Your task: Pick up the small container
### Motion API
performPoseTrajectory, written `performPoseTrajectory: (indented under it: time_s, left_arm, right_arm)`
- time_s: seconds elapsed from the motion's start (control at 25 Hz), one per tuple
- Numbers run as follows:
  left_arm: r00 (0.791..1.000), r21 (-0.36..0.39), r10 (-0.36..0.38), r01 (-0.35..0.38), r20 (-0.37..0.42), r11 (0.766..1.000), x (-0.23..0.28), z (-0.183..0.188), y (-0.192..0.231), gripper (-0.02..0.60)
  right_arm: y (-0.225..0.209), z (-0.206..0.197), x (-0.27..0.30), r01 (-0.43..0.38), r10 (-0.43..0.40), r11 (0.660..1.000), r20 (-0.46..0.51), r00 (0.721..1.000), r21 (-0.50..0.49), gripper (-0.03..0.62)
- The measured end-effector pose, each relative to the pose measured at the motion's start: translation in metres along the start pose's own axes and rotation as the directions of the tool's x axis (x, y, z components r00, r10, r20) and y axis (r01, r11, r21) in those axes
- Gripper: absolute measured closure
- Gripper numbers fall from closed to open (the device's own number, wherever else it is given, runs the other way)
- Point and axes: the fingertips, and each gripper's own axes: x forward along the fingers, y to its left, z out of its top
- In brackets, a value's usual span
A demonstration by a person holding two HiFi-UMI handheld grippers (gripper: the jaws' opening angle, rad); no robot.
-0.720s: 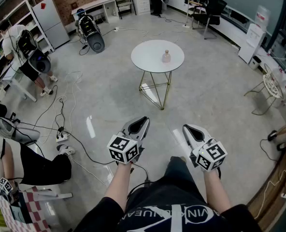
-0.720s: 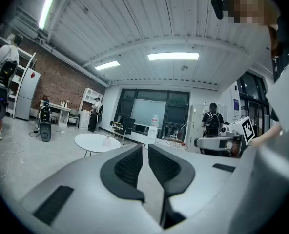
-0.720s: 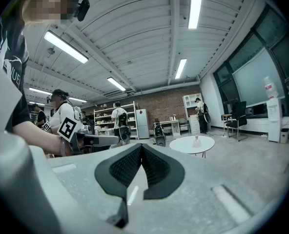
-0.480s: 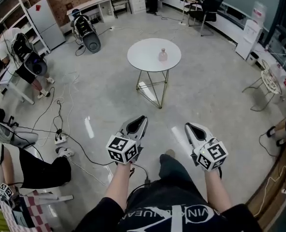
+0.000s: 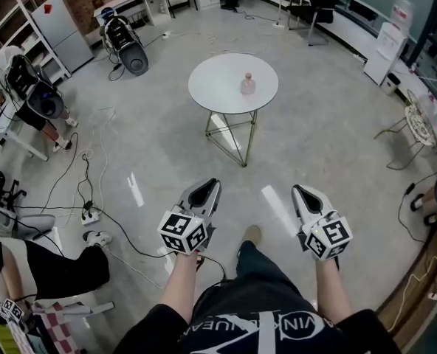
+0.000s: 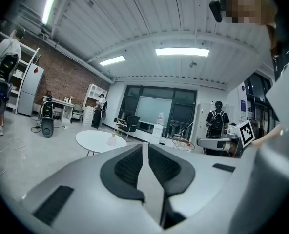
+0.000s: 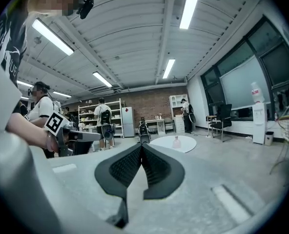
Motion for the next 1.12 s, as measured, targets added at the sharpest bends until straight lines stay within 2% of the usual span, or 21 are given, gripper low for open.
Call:
performPoseTrajectory:
  time_s: [0.32, 0.72, 0.88, 1.12]
  left_arm:
    - [0.999, -0.034, 0.036, -0.037, -0.035, 0.999, 0.053, 0.008, 0.047, 0.543]
    - [0.998, -0.039, 0.038, -0.040, -0.052, 0.998, 0.131, 0.024, 0.097, 0.543]
    - [0.998, -0.052, 0.034, -0.036, -0.045, 0.998, 0.162, 0.029, 0.108, 0.543]
    - [0.998, -0.071, 0.033, -0.037, -0.054, 0.997, 0.188, 0.022, 0.122, 0.543]
  right_arm:
    - [-0.040, 0.006, 0.061, -0.018, 0.018, 1.000, -0.021, 1.000, 0.025, 0.588]
    - [-0.106, 0.001, 0.134, -0.010, 0.015, 0.996, -0.062, 0.998, 0.083, 0.587]
    - [-0.126, 0.000, 0.155, -0.030, 0.038, 0.995, -0.076, 0.996, 0.095, 0.586]
    - [-0.146, -0.004, 0.171, -0.021, 0.031, 0.995, -0.100, 0.995, 0.100, 0.586]
